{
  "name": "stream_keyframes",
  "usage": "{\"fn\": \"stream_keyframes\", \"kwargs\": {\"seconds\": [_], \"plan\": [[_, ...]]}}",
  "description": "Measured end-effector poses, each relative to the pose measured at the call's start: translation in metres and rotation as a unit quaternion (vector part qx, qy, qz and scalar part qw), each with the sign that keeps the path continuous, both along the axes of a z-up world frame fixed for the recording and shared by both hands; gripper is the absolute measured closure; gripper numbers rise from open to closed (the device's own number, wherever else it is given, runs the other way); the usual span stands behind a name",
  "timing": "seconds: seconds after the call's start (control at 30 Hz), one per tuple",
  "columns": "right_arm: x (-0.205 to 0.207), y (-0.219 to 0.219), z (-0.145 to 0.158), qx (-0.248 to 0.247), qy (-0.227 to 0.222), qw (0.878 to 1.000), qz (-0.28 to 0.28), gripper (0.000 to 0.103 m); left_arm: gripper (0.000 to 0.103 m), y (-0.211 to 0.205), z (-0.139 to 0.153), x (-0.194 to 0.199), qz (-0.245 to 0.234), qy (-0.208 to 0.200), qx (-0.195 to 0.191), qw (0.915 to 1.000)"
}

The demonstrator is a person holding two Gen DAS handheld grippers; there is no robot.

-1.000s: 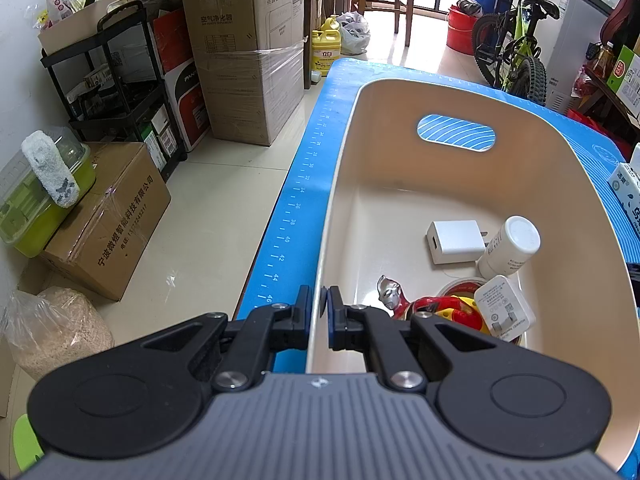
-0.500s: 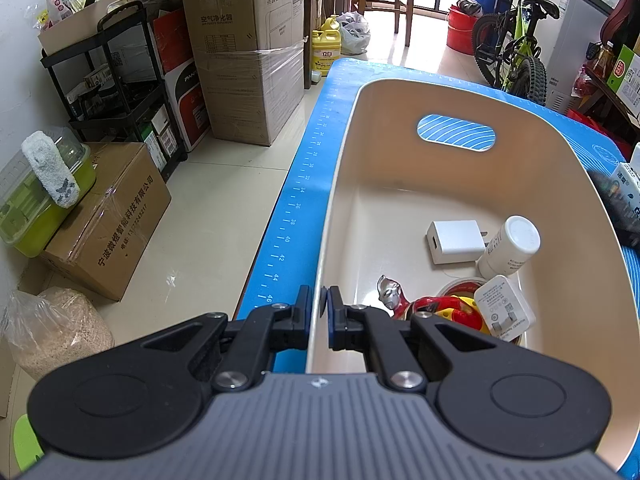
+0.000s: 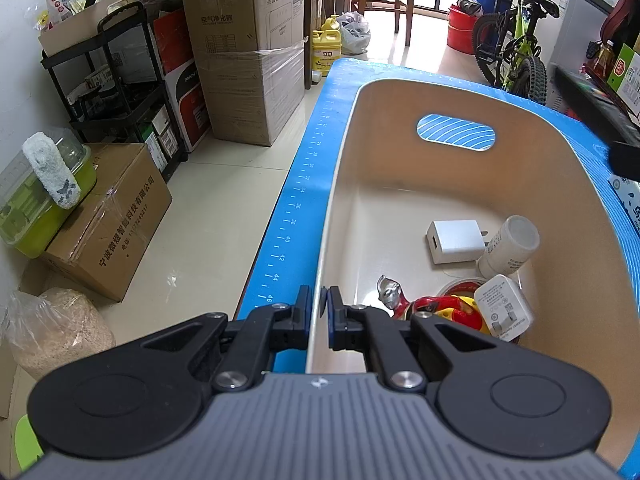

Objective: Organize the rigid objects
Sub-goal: 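Lower the black remote into the basket and release it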

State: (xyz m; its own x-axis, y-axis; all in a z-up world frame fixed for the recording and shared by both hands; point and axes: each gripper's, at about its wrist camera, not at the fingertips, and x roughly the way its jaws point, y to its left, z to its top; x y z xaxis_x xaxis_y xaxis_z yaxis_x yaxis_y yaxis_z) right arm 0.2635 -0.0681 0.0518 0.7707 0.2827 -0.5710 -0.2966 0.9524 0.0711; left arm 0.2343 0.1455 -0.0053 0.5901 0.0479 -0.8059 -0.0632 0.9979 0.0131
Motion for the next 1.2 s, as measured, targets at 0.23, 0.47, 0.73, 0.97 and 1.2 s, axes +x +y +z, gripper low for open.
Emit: {"fn": "stream_keyframes", "kwargs": {"seconds": [0.23,0.47,0.73,0.97,1.2], "plan": [[0.002,0.046,-0.014,-0.028,0.028,0.998,0.057,0.048,0.094,0.000,-0.001,0.000,0.000,0.000,0.001,1.0000],[0.000,0.076,-0.044,-0.069,0.088,0.990,0.090,0.048,0.094,0.000,-0.001,0.000,0.000,0.000,0.001,1.0000],[0.006,0.086,-0.063,-0.087,0.128,0.983,0.098,0.049,0.094,0.000,-0.001,0.000,0.000,0.000,0.001,1.0000],[0.001,0.072,-0.051,-0.063,0.110,0.988,0.086,0.034,0.094,0.000,-0.001,0.000,0.000,0.000,0.002,1.0000],[-0.013,0.035,-0.021,-0.015,0.054,0.997,0.045,0.010,0.094,-0.001,-0.001,0.000,0.000,0.000,0.001,1.0000]]}}
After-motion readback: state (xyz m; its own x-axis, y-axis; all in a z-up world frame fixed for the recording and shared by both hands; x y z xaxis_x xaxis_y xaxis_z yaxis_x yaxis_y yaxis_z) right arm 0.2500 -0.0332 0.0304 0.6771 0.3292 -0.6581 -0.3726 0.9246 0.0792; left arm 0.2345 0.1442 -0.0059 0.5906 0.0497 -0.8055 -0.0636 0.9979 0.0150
